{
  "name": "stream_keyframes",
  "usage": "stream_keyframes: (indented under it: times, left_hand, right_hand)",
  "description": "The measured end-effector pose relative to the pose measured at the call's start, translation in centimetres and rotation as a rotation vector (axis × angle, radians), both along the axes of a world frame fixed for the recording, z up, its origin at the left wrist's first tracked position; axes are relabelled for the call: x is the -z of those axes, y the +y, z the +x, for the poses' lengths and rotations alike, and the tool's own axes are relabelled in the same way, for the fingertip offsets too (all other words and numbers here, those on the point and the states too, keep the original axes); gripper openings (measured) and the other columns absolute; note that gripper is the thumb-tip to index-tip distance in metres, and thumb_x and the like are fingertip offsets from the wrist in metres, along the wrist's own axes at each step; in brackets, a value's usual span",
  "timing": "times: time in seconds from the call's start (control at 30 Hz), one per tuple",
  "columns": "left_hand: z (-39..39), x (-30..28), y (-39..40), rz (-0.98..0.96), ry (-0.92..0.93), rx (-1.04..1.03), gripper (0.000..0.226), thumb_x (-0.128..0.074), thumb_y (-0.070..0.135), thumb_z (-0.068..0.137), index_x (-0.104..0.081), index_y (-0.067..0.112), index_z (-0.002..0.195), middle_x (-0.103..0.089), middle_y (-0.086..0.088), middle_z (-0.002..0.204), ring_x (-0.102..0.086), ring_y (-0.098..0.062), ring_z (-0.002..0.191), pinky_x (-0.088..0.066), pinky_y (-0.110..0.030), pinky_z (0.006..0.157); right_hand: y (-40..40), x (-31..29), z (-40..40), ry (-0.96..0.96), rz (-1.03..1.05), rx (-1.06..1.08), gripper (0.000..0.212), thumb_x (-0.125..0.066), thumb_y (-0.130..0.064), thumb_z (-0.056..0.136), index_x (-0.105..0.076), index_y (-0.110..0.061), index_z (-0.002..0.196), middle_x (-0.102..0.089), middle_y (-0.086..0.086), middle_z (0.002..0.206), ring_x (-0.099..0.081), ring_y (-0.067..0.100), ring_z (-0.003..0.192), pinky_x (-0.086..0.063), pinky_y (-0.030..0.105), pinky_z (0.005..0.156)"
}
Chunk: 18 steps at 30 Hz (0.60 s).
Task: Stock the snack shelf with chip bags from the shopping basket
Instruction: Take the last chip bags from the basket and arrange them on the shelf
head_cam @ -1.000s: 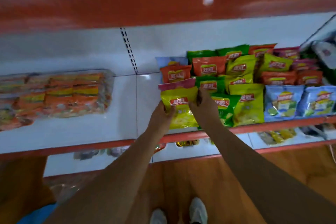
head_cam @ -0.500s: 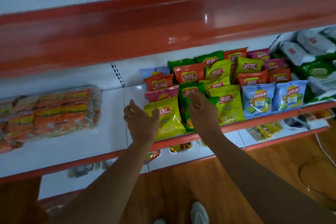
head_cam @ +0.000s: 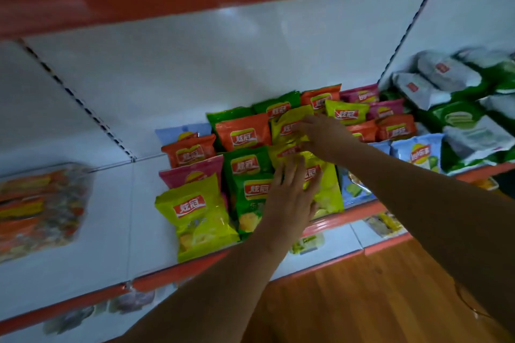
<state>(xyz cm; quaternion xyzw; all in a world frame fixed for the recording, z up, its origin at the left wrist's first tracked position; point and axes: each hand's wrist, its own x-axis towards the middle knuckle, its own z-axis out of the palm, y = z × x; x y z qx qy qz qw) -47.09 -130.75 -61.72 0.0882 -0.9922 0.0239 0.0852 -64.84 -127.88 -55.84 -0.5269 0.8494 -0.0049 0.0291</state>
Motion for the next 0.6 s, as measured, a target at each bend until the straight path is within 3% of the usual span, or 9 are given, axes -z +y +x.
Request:
stream_keyframes:
  times: [0.17,0.3,0.5,0.6]
  left_hand:
    - [-0.5,0.4,-0.2,-0.052,-0.018,-0.022,0.072,-0.046,0.061,0.091,-0.033,0.021,0.150,-0.037,-0.022,0.151,-0.037,-0.041,0.137,-0.037,-0.049,0.105]
    - [-0.5,0.6,-0.5,-0.101,-0.023,-0.031,0.079,-0.046,0.068,0.087,-0.035,0.019,0.148,-0.039,-0.022,0.150,-0.040,-0.041,0.134,-0.040,-0.050,0.102]
    - [-1.4,0.3,-0.3,-0.126,-0.037,-0.058,0.078,-0.050,0.065,0.086,-0.041,0.016,0.145,-0.043,-0.020,0.148,-0.041,-0.040,0.133,-0.036,-0.054,0.106]
    - [-2.0,-1.1,-0.5,-0.071,0.044,-0.030,0.073,-0.038,0.065,0.090,-0.046,0.015,0.141,-0.046,-0.018,0.144,-0.043,-0.038,0.132,-0.035,-0.055,0.109]
  right_hand:
    - [0.0,-0.5,-1.4,-0.038,-0.002,-0.014,0.032,-0.066,-0.040,0.083,-0.068,-0.030,0.113,-0.055,0.003,0.116,-0.047,0.028,0.117,-0.041,0.038,0.092]
    - [0.2,-1.1,-2.5,-0.113,-0.231,0.090,0.026,-0.068,-0.033,0.083,-0.072,-0.021,0.106,-0.057,0.007,0.108,-0.054,0.029,0.109,-0.049,0.036,0.080]
    - [1.1,-0.3,-3.4,-0.237,-0.085,0.010,0.042,-0.065,-0.030,0.088,-0.060,-0.018,0.128,-0.055,0.011,0.125,-0.050,0.030,0.119,-0.047,0.044,0.096]
    - [3.1,-2.3,-5.1,-0.255,-0.177,0.079,0.048,-0.062,-0.032,0.091,-0.053,-0.018,0.135,-0.049,0.009,0.137,-0.050,0.028,0.123,-0.044,0.040,0.099]
